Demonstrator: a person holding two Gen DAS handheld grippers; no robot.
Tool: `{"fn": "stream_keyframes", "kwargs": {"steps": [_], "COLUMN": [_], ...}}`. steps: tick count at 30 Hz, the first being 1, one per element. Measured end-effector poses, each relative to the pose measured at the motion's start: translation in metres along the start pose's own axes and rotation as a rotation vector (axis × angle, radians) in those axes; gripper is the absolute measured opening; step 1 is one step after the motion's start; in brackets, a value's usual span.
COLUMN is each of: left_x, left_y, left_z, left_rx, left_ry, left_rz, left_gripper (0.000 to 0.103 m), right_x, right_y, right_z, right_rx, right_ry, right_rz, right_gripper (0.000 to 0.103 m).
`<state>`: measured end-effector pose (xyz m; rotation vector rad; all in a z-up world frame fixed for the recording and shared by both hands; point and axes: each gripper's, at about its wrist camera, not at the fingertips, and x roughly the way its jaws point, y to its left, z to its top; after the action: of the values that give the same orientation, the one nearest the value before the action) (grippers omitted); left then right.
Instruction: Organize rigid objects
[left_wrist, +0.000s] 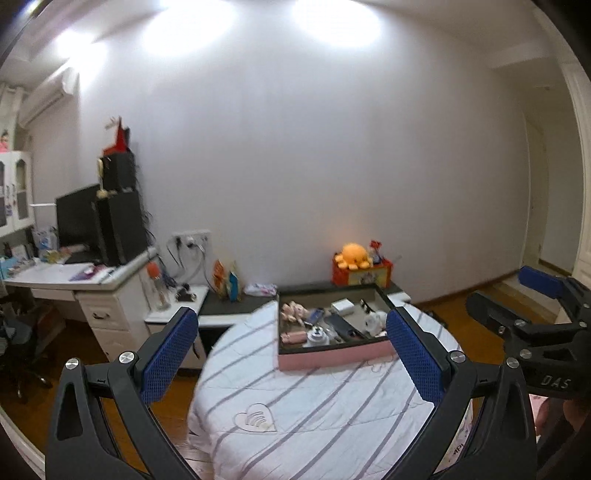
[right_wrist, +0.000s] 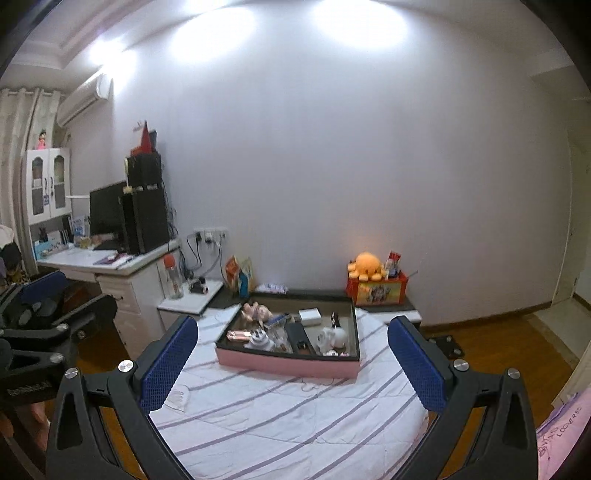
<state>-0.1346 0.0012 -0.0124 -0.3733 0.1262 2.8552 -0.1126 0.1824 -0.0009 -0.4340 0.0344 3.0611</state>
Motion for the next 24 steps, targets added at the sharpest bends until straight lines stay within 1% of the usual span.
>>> {"fn": "stream_keyframes", "kwargs": {"steps": [1,4,10,14,18,24], "left_x": [-0.008,-0.033,-0.079,-0.104,-0.124,-0.140], "left_y": [0.000,0.003,0.007,0.012,0.017,0.017], "left_z": [0.000,-0.001,-0.004,-0.010,-0.017,-0.025], "left_rx": [0.002,-0.008,-0.013,-0.025,-0.030,-0.019], "left_ry": [-0.012,-0.051,-0.137,-0.186,-0.244,-0.293], "left_rz": [-0.003,0.033,0.097,0.099,0.109,0.167], "left_gripper": [0.103,0.103,0.103,0.103,0.103,0.103], "right_x": [-0.008,-0.033,-0.072,-0.094,-0.108,-0.118], "right_y": [0.003,0.016,0.038,0.050,0.059,0.069], "right_z": [0.001,0.004,0.003,0.001,-0.002,-0.008], "right_rx": [-0.004,-0.024,-0.037,-0.052,-0.062,-0.064], "right_ry": [-0.015,-0.059,-0.114,-0.149,-0.180,-0.206], "right_rz": [0.000,-0.030,-0.019,-0.022,-0.028,-0.022], "right_gripper": [0.103,0.103,0.103,0.103,0.103,0.103]}}
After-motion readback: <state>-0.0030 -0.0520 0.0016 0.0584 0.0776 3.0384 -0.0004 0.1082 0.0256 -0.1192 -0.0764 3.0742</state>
